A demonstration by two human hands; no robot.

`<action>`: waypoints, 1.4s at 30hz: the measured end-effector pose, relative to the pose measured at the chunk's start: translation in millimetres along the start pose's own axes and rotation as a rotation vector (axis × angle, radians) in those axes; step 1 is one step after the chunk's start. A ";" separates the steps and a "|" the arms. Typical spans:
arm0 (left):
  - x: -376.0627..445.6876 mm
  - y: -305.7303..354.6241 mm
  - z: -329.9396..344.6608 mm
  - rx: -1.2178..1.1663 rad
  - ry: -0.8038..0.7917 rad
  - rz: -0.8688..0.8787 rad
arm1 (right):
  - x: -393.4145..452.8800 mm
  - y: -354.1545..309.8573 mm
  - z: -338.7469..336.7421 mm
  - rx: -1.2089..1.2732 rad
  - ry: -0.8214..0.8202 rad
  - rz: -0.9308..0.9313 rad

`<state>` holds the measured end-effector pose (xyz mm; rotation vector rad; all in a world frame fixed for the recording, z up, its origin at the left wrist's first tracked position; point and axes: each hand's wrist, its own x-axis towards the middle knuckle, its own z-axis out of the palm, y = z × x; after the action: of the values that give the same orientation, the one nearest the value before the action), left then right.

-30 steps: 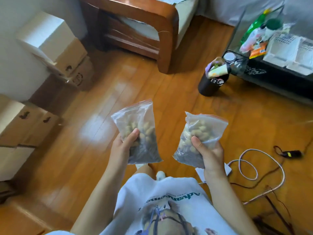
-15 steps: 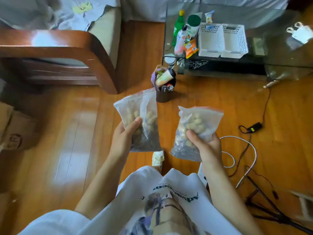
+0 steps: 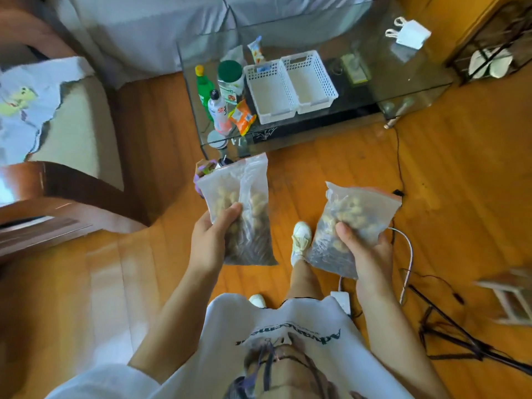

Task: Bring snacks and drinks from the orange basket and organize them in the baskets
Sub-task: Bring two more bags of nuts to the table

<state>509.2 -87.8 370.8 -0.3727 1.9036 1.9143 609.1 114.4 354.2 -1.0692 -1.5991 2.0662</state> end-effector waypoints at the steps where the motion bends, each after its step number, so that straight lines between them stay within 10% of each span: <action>1: 10.5 2.1 8.9 0.011 -0.008 -0.009 | 14.0 -2.5 0.8 -0.001 0.012 0.004; 17: 207.5 107.6 217.3 0.114 0.003 -0.018 | 278.0 -94.0 -8.7 0.012 -0.037 0.026; 42: 549.8 238.6 277.0 0.083 0.088 -0.129 | 628.9 -179.5 190.8 -0.207 -0.179 0.150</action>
<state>-58.1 248.1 333.7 -0.5488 1.9569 1.7564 16.8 448.2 310.3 -1.1306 -1.9089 2.1843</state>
